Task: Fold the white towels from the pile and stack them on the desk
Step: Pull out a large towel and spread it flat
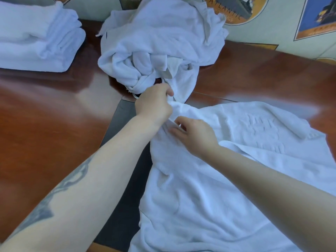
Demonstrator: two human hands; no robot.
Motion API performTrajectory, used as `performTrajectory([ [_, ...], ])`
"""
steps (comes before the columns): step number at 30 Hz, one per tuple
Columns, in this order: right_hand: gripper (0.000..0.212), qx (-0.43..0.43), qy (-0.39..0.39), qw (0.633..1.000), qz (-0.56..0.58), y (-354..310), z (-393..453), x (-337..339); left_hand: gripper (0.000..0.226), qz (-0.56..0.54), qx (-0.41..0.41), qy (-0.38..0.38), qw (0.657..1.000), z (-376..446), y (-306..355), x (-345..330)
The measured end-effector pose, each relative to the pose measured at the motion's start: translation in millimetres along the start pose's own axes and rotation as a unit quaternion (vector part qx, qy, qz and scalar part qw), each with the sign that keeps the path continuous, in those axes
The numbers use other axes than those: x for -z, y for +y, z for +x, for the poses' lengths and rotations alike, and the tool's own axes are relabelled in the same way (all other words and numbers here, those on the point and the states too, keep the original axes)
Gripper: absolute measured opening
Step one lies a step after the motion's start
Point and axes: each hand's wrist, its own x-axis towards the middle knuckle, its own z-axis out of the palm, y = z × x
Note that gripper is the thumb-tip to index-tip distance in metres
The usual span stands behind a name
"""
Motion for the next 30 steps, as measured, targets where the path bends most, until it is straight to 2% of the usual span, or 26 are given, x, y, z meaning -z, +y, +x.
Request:
performTrajectory([
  [1,0.037,0.009,0.011,1.000,0.026,3,6,5,0.049,-0.021,-0.008,0.015,1.000,2,3,2],
  [3,0.025,0.049,0.026,0.995,0.088,8,20,17,0.054,-0.071,-0.029,0.047,0.996,4,8,6],
  [5,0.020,0.098,0.044,0.992,0.065,11,31,27,0.054,-0.127,-0.045,0.054,0.989,8,13,9],
  [8,0.018,0.149,0.051,0.987,-0.029,13,46,32,0.045,-0.204,-0.013,-0.023,0.979,15,22,15],
  [9,0.017,0.154,0.029,0.988,-0.007,11,51,34,0.044,-0.233,0.009,-0.051,0.971,16,25,16],
  [12,0.015,0.115,-0.098,0.974,0.166,4,61,42,0.050,-0.334,0.061,-0.105,0.935,12,25,22],
  [14,0.014,0.108,-0.104,0.975,0.166,3,64,45,0.044,-0.386,0.095,-0.116,0.910,11,14,24],
  [16,0.010,0.096,-0.096,0.974,0.181,8,65,48,0.028,-0.420,0.128,-0.158,0.884,7,-3,23],
  [18,0.024,0.091,-0.088,0.975,0.184,14,67,54,0.047,-0.439,0.133,-0.253,0.852,0,-15,18],
  [20,0.025,0.095,-0.083,0.983,0.136,17,72,58,0.048,-0.451,0.108,-0.287,0.838,-5,-21,8],
  [23,0.018,0.134,-0.061,0.987,0.062,14,81,64,0.028,-0.436,0.079,-0.181,0.878,-3,-17,-4],
  [26,0.022,0.128,-0.057,0.986,0.094,20,83,68,0.025,-0.423,0.054,-0.075,0.901,5,-9,-12],
  [28,0.022,0.101,-0.118,0.986,0.064,29,80,65,0.026,-0.418,0.056,-0.018,0.906,7,-6,-17],
  [30,0.037,0.058,-0.193,0.979,-0.027,44,78,60,0.031,-0.395,0.062,0.006,0.917,8,-7,-28],
])
